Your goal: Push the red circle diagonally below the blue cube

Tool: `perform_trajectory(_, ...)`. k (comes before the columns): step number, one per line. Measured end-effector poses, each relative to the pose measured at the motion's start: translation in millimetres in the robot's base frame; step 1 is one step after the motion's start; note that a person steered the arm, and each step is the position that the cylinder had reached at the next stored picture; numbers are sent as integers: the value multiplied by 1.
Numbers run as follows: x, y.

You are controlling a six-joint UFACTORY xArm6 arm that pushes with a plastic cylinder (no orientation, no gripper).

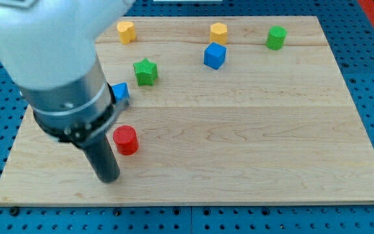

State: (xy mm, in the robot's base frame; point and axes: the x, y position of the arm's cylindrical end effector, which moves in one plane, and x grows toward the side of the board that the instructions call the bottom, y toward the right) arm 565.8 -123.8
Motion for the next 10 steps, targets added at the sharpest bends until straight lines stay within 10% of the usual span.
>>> perform_trajectory(2,-85,123)
perform_trajectory(3,-23,76)
perform_trajectory(7,-108,-3)
perform_trajectory(10,-156,202)
